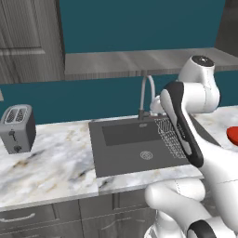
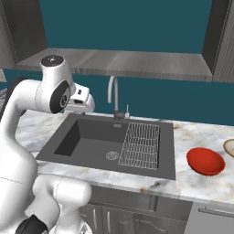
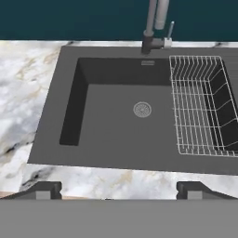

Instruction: Rinse each bowl for a few seconds and place them down in the sink or on the counter.

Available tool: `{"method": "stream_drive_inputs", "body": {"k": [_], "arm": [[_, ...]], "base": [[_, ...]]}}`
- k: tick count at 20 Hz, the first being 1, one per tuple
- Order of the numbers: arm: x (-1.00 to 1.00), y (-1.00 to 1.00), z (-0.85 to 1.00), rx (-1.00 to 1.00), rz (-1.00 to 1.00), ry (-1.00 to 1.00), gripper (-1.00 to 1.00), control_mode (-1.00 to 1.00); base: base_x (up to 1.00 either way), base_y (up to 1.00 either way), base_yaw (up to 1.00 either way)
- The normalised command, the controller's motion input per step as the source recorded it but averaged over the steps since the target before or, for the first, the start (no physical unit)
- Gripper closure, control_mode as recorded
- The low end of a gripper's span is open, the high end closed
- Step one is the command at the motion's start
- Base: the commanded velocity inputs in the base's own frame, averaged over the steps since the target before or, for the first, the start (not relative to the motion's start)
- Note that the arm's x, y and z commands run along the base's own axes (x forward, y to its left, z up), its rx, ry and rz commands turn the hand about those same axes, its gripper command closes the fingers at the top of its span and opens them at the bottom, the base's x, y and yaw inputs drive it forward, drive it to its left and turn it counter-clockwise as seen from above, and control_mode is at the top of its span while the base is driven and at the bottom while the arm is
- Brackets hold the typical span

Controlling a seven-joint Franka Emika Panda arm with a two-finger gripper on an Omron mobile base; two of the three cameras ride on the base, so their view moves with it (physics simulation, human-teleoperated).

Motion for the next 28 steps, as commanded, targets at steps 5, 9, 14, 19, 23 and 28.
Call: {"method": "stream_drive_inputs", "body": {"k": [5,9,14,19,23,28], "arm": [[-0.11,-0.25,-0.10,0.00,0.00,-0.07,-1.00,-1.00],[0.00,-0.28,-0.18,0.00,0.02,-0.09,-1.00,-1.00],[0.01,-0.30,-0.20,0.00,0.04,-0.08,-1.00,-1.00],[0.07,-0.30,-0.11,0.00,0.06,-0.04,-1.00,-1.00],[0.17,-0.31,-0.06,0.01,0.08,-0.03,-1.00,-1.00],[0.28,-0.31,-0.03,0.03,0.09,-0.01,-1.00,-1.00]], "base": [[0.00,0.00,0.00],[0.00,0.00,0.00],[0.00,0.00,0.00],[0.00,0.00,0.00],[0.00,0.00,0.00],[0.00,0.00,0.00]]}}
